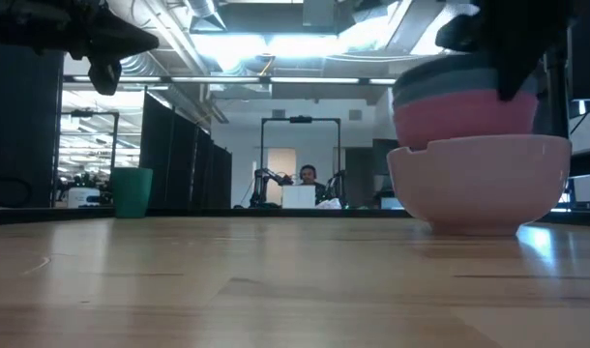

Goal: Nest bowls inside each other
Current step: Stack the stacked bowls on top of the white bowl

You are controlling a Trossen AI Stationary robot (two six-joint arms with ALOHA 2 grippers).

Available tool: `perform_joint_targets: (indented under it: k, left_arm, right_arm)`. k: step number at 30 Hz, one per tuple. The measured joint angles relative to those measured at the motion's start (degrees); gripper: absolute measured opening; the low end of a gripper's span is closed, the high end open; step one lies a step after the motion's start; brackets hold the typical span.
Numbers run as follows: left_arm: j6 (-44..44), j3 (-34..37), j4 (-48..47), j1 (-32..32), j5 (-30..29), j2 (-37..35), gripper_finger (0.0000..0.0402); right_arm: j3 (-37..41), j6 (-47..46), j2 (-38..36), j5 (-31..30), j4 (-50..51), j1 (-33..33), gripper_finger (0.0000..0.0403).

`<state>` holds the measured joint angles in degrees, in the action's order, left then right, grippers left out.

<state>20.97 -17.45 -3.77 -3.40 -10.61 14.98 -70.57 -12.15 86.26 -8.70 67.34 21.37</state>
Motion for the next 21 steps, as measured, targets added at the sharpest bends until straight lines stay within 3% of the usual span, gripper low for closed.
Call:
perform_joint_targets:
  k: [12,21]
  left_arm:
    - [0.04,0.0,-0.02,0.0,0.0,0.01,0.0]
    - [-0.08,0.0,-0.04,0.0,-0.02,0.02,0.0]
  right_arm:
    - [7.42,-1.57,0.04,3.93,-6.88,0.0,0.0024]
    - [7.61,-1.69,0.04,4.18,-7.26,-0.03,0.0074]
